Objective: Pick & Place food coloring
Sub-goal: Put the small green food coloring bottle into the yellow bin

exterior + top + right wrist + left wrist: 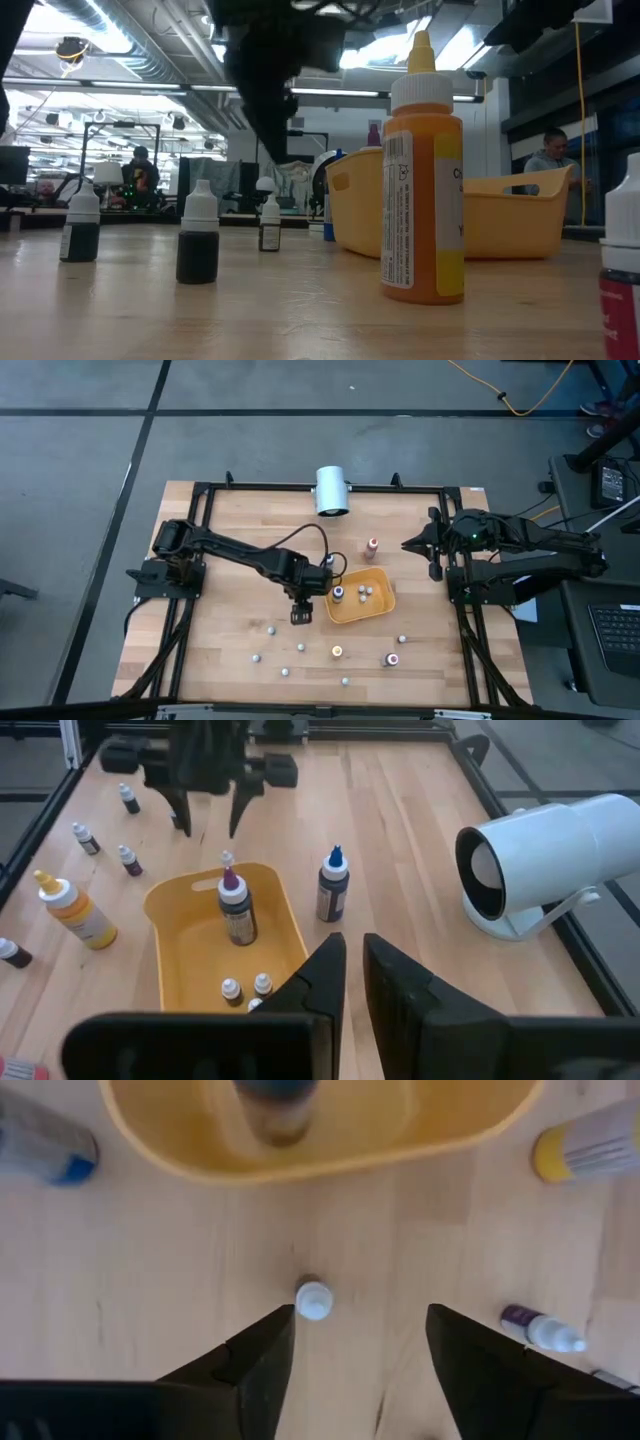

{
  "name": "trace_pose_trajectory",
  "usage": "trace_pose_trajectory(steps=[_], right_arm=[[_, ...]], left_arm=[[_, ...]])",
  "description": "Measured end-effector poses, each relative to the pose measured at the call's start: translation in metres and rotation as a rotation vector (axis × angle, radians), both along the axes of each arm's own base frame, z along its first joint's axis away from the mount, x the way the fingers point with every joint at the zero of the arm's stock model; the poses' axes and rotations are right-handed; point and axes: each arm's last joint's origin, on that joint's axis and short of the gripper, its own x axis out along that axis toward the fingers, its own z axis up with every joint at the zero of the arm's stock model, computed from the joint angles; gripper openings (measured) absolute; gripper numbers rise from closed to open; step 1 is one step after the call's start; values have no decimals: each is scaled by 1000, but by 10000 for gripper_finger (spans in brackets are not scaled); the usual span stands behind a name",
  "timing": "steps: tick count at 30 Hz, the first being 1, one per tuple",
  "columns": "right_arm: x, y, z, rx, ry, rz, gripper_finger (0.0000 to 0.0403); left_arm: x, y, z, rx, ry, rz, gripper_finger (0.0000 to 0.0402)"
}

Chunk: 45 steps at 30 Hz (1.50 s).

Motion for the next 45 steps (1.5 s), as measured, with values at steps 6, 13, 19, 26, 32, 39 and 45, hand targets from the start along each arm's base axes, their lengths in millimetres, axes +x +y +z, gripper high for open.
trace_pose_trajectory(steps=[6, 13, 19, 26, 32, 39, 45], right_arm=[[0, 0, 0, -5, 1, 3, 44], [0, 0, 0, -22, 5, 14, 44], [0, 0, 0, -24, 5, 16, 44], [0, 0, 0, -25, 5, 17, 44], [0, 0, 0, -25, 5, 16, 44], [0, 0, 0, -25, 5, 16, 44], [0, 0, 0, -26, 5, 16, 44]], left_arm=[[-4, 1, -18, 6, 3, 23, 255], [-7, 5, -36, 30, -21, 70, 260], [-8, 8, -44, 14, -43, 88, 257], [-13, 8, -57, -15, -46, 89, 234], [-11, 8, -57, -3, -70, 89, 219], [-11, 10, -57, 5, -69, 74, 191], [-11, 9, -57, -20, -66, 63, 147]])
